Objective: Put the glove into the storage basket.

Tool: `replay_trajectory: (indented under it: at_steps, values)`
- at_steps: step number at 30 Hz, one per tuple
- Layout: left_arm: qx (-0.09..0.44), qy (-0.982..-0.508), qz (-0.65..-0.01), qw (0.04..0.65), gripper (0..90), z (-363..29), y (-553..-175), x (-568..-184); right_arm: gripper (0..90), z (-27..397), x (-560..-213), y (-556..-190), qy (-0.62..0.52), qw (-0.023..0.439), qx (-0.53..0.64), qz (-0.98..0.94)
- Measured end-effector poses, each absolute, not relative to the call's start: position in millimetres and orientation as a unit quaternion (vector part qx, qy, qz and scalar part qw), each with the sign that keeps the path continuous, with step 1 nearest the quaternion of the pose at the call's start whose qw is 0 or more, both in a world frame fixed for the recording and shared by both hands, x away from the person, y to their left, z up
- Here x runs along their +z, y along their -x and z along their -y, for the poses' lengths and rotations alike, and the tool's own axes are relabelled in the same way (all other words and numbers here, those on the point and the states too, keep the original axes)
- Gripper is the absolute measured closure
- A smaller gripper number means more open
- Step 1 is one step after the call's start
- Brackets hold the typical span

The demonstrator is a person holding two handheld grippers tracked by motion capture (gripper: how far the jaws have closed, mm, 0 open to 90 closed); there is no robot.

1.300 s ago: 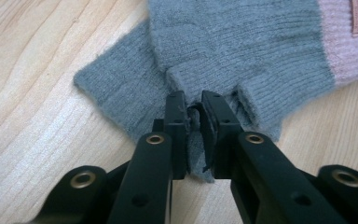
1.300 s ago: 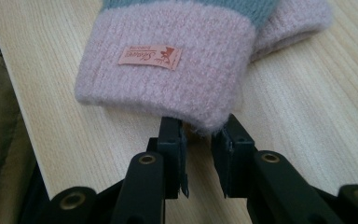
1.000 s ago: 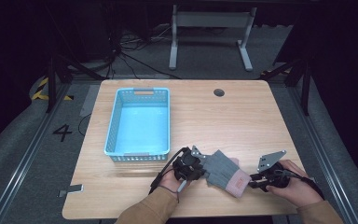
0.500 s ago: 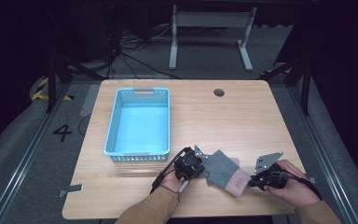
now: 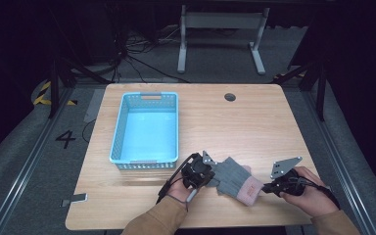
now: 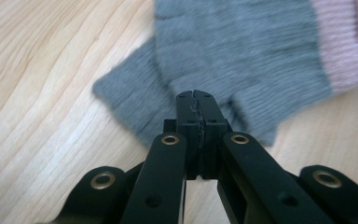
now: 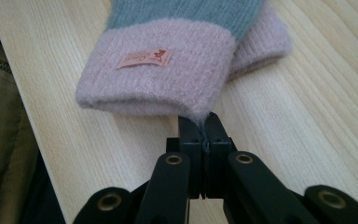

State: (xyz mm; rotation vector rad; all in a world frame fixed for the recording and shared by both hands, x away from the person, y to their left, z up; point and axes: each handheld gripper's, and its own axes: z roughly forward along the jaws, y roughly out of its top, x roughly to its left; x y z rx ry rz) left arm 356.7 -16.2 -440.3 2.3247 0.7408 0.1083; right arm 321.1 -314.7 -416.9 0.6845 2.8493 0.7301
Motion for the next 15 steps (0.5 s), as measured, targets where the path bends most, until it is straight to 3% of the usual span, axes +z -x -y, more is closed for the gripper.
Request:
replay_trajectory:
  at_steps: [2,7,15]
  values:
    - [0.039,-0.896,-0.288,0.337,84.3,16.3,-358.3,-441.8,80.9,316.3,-418.4,-321.7,-0.227,0.057,0.241,-0.942]
    - [0.034,-0.899,-0.290,0.327,75.2,19.3,-359.9,-446.2,75.8,317.8,-419.8,-321.7,-0.227,0.052,0.237,-0.943]
    - [0.026,-0.902,-0.282,0.325,72.8,23.1,-360.1,-448.3,72.5,320.2,-416.6,-320.3,-0.223,0.051,0.247,-0.942]
